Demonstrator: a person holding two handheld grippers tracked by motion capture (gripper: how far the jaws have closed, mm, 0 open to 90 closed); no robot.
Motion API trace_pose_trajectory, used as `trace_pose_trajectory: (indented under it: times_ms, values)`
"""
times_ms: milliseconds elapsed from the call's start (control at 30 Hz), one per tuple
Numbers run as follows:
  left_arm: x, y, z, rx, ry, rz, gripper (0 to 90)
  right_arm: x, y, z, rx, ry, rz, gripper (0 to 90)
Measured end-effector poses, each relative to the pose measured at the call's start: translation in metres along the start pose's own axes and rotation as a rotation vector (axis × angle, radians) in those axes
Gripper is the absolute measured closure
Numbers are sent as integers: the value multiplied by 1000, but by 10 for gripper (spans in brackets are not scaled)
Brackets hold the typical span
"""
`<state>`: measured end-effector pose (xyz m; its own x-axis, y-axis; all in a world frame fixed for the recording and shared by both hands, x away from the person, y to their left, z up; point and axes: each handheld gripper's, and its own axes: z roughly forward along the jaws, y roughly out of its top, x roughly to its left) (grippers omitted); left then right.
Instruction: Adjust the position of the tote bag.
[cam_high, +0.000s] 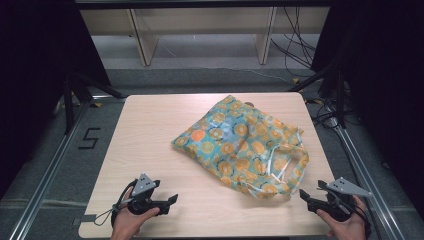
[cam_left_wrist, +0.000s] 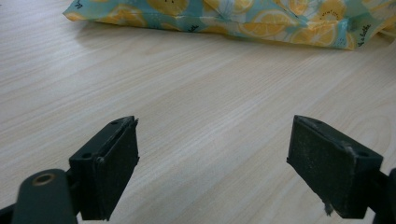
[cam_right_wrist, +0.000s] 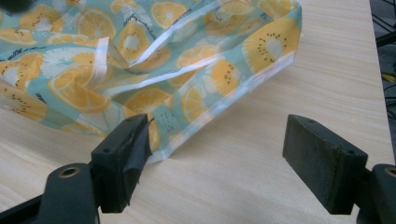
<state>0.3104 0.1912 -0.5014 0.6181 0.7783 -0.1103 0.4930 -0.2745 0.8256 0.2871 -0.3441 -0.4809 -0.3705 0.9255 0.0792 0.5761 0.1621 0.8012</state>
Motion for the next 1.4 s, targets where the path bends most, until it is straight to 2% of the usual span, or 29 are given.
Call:
trace_pose_trajectory:
  times_ms: [33, 67, 133, 167, 333, 367, 433, 467, 533, 567, 633, 700, 733, 767, 800, 833, 867, 900, 967, 1000, 1033, 1067, 1133, 1200, 1233, 1267, 1300, 1333, 1400]
  values:
    - [0, 0, 0, -1, -1, -2, 151, 0, 0, 0, 2, -3, -4, 241]
    - [0, 0, 0, -2, 0, -3, 151, -3, 0, 1, -3, -4, -35, 241]
    - [-1, 0, 0, 0, 2, -24, 151, -1, 0, 0, 5, -15, -8, 241]
    - [0, 0, 0, 0, 1, -6, 152, -4, 0, 2, -5, -23, -40, 242]
    - [-1, 0, 0, -1, -2, -36, 152, -5, 1, 0, -2, -12, -43, 243]
    - [1, 0, 0, -3, -1, -16, 152, -5, 1, 1, 4, -3, -32, 243]
    - [1, 0, 0, 0, 1, -17, 151, -6, 1, 3, 2, -18, -46, 244]
    - [0, 1, 1, -3, 1, -24, 152, -6, 1, 3, -1, 1, -25, 245]
    - [0, 1, 1, -2, 1, -22, 151, -7, 2, 4, 9, -15, -30, 246]
    - [2, 1, 1, -1, 0, -12, 151, -4, 3, 4, 8, -8, 5, 247]
    - [3, 1, 0, 22, 8, -21, 152, -6, 6, 6, 0, -7, 7, 248]
    - [2, 2, 1, 13, 14, -32, 151, -6, 8, 7, 3, -7, 16, 248]
    - [1, 2, 3, 10, 10, -47, 151, -9, 11, 9, -6, -9, 0, 248]
    - [0, 3, 5, 2, 6, -42, 151, -13, 15, 11, -11, 2, -25, 248]
    - [-1, 3, 5, 10, 6, -46, 151, -16, 19, 14, -13, -13, -39, 247]
    - [-3, 3, 7, 4, 0, -51, 151, -15, 23, 15, -9, -12, 4, 248]
    - [-3, 3, 7, 14, 1, -37, 151, -18, 26, 19, -13, -25, -10, 248]
    - [-4, 3, 8, 8, -6, -43, 151, -22, 31, 21, -24, -24, -32, 248]
    - [-4, 3, 9, 9, -6, -30, 151, -27, 40, 26, -26, -25, -37, 249]
    - [-3, 4, 8, 11, -4, -24, 151, -25, 45, 29, -16, -39, -1, 251]
    - [-2, 3, 7, 12, 3, -25, 151, -32, 50, 33, -33, -39, -50, 251]
    - [-1, 3, 7, 18, 4, -39, 151, -34, 55, 37, -31, -43, -49, 252]
    - [2, 2, 5, 32, 12, -32, 151, -41, 63, 45, -33, -30, -29, 254]
    - [2, 1, 5, 13, 8, -49, 151, -43, 70, 55, -10, -57, 2, 254]
    - [3, 1, 4, 8, 16, -51, 151, -48, 74, 60, -3, -57, -29, 255]
    - [4, 2, 4, 9, 14, -39, 151, -50, 77, 64, 4, -61, -32, 266]
    - [3, 1, 4, 11, 11, -56, 151, -52, 79, 69, 19, -60, -37, 300]
    - [3, 1, 4, 14, 13, -52, 151, -54, 81, 73, 35, -64, -57, 331]
    - [2, 1, 4, 18, 11, -45, 151, -57, 82, 79, 74, -73, -48, 400]
